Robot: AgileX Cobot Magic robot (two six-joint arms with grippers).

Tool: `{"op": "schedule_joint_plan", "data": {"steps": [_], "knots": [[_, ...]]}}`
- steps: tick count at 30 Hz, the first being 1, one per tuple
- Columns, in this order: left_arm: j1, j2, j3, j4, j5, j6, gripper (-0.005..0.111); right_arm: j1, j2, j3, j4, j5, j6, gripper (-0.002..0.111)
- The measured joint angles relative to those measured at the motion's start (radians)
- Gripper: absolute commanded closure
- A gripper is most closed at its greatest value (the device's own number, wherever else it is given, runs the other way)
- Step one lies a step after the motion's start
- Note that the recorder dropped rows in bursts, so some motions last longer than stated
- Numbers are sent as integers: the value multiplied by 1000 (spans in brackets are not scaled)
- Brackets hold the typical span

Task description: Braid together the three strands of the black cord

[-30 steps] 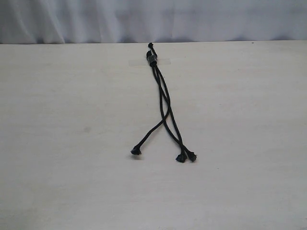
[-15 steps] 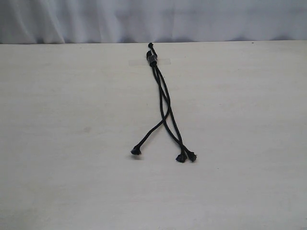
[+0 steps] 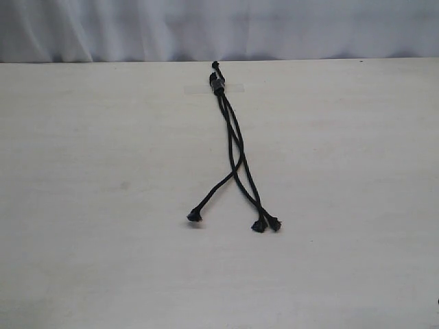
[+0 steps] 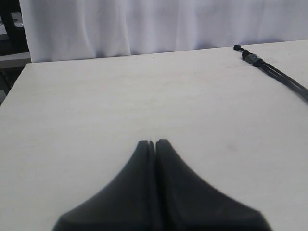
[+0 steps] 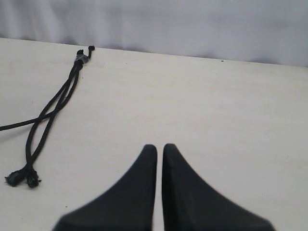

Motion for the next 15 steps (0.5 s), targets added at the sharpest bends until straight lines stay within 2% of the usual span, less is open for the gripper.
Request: {"op": "schedule_joint_plan", "data": {"steps": [15], "knots": [[0, 0, 0, 0, 0, 0, 107, 0, 0, 0, -56, 4, 98, 104]]}}
